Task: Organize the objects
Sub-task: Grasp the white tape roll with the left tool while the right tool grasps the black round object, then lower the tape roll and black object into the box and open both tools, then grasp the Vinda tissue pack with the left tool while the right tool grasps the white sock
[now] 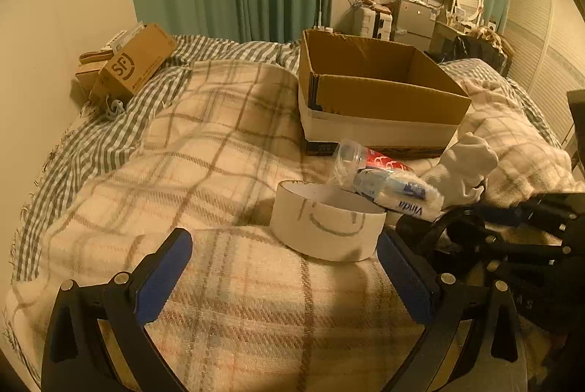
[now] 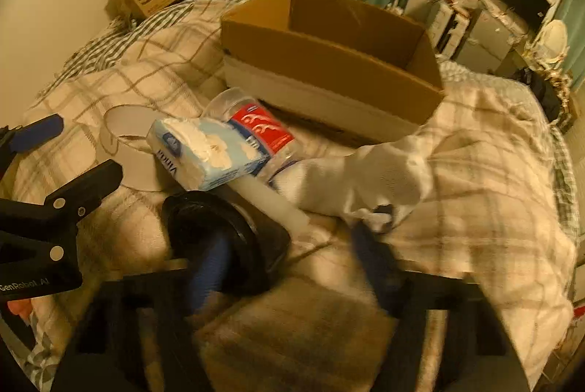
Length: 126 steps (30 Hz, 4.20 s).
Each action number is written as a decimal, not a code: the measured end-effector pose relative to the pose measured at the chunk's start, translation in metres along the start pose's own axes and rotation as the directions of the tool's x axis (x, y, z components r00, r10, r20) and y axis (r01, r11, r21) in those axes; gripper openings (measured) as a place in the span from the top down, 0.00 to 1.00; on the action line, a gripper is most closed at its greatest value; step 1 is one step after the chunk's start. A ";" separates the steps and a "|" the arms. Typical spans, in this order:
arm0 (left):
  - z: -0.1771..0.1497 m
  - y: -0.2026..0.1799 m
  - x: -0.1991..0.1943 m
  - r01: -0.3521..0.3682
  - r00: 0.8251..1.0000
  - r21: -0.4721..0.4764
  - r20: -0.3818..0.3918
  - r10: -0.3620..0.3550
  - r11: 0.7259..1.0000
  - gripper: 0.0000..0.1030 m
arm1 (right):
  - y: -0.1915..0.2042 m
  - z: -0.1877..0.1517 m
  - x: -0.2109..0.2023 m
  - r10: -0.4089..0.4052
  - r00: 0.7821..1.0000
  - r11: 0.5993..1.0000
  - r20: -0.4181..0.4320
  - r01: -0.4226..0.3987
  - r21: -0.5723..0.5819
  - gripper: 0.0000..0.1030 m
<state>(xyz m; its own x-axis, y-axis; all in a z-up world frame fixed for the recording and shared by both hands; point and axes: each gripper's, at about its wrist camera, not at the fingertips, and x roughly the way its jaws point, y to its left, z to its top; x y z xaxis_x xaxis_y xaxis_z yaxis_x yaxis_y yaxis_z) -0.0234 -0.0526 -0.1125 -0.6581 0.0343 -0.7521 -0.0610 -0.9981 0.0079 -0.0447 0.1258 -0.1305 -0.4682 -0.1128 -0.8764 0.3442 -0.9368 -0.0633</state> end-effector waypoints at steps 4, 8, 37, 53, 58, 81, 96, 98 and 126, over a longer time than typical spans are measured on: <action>0.002 -0.001 0.000 -0.001 1.000 0.001 -0.010 0.001 1.000 0.00 | -0.004 -0.001 -0.013 0.036 0.999 0.999 0.039 -0.037 0.021 0.84; 0.005 -0.006 -0.003 -0.012 1.000 0.022 -0.017 0.012 1.000 0.00 | -0.011 0.002 -0.041 0.031 0.991 0.999 0.127 -0.036 0.040 0.84; 0.022 -0.028 0.024 0.047 0.995 0.094 -0.091 -0.038 0.995 0.23 | -0.054 0.002 -0.063 -0.021 0.979 0.989 0.203 -0.010 0.149 0.84; 0.077 -0.031 -0.068 0.055 0.987 0.105 0.144 -0.070 0.993 0.23 | -0.046 0.015 -0.120 -0.080 0.944 0.991 0.319 0.041 0.127 0.84; 0.115 -0.041 -0.079 0.056 0.976 0.125 0.202 -0.081 0.991 0.23 | -0.053 0.041 -0.142 -0.100 0.923 0.992 0.371 0.063 0.111 0.84; 0.238 -0.091 0.075 0.067 0.983 0.181 0.157 -0.096 0.981 0.23 | -0.127 0.209 -0.051 -0.146 0.926 0.986 0.348 0.107 0.127 0.86; 0.211 -0.092 0.152 0.078 0.997 0.178 0.014 -0.081 0.981 0.21 | -0.158 0.202 0.050 -0.066 0.978 0.984 0.200 0.031 0.174 0.87; 0.210 -0.089 0.148 0.073 0.997 0.168 0.010 -0.076 0.983 0.15 | -0.164 0.198 0.046 -0.069 0.977 0.979 0.200 0.028 0.202 0.67; 0.154 -0.044 -0.089 0.050 0.962 0.064 0.265 -0.065 0.997 0.00 | -0.093 0.094 -0.214 -0.175 0.852 0.980 0.494 0.104 0.168 0.13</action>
<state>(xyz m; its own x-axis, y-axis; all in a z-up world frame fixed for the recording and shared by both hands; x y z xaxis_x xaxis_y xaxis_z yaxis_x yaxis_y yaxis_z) -0.0773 -0.0034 0.0555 -0.8282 0.1116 -0.5492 -0.1417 -0.9898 0.0125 -0.0526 0.2057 0.1074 -0.8611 -0.0956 -0.4993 0.1520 -0.9856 -0.0735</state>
